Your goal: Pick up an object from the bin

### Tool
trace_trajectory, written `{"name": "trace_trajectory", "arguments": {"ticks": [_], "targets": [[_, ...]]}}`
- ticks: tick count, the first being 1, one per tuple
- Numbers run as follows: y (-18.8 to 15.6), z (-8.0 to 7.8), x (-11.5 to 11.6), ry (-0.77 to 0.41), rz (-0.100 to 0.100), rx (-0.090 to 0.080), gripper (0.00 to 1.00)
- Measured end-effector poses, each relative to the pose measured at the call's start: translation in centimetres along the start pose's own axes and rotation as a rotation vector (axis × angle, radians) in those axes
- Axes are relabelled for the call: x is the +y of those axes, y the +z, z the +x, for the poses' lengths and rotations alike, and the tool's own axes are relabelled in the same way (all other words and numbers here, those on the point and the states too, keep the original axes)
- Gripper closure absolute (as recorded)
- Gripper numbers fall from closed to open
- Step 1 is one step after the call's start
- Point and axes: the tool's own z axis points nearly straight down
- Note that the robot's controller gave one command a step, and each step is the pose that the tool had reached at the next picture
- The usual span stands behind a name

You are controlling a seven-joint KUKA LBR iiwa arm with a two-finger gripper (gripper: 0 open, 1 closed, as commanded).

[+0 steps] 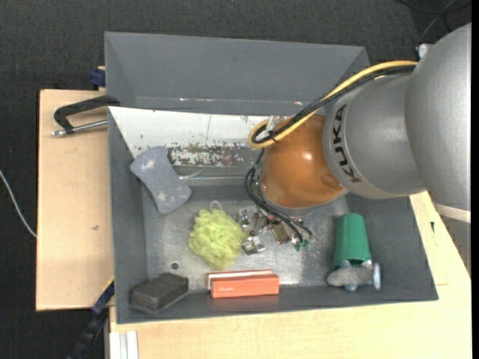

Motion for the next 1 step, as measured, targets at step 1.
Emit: {"name": "trace_trajectory", "arguments": {"ticks": [1], "targets": [[-15.4, 0.41, 0.92, 0.115, 0.002, -0.002, 1.0]]}}
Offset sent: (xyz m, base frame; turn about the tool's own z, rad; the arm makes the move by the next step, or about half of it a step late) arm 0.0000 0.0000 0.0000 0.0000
